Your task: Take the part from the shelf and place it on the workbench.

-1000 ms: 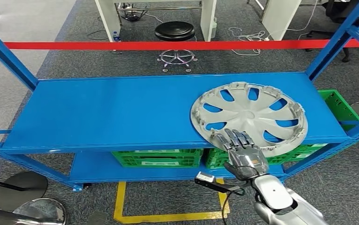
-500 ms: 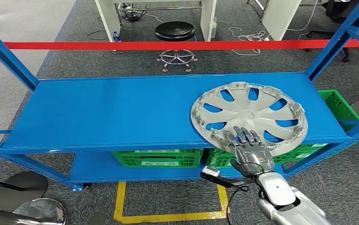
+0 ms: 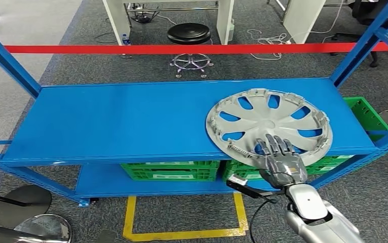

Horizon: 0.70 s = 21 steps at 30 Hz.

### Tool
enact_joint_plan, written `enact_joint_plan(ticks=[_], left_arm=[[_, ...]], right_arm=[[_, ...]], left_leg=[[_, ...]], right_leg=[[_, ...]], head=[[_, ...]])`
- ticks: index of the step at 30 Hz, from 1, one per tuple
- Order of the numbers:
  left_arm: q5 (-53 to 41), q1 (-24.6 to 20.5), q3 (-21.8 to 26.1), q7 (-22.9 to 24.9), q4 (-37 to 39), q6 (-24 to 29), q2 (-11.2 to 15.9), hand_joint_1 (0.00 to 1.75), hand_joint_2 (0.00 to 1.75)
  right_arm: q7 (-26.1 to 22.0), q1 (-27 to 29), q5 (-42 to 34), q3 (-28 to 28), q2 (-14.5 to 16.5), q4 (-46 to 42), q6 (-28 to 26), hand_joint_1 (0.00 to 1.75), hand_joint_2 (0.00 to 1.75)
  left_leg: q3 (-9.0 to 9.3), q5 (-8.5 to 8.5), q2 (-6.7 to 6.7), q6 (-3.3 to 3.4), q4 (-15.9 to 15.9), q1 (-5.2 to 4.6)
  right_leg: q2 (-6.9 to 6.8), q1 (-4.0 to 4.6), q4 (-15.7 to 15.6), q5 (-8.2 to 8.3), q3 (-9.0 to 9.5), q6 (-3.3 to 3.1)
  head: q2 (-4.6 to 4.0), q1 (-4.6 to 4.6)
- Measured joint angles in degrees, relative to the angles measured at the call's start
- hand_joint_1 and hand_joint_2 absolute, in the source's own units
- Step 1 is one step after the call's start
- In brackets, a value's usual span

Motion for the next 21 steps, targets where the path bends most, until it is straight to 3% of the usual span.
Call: enact_joint_plan(ticks=[21], left_arm=[[-1.3,0.0,1.5,0.1,0.0,-0.9,-0.5,0.00,0.00]], right_arm=[[-0.3,0.7,1.3,-1.2,0.0,0.0,1.3,0.00,1.75]], left_leg=[[0.00,0.00,0.00,0.00,0.0,0.00]], right_leg=[[0.00,0.00,0.0,0.00,0.00,0.00]], head=[[0.00,0.01]])
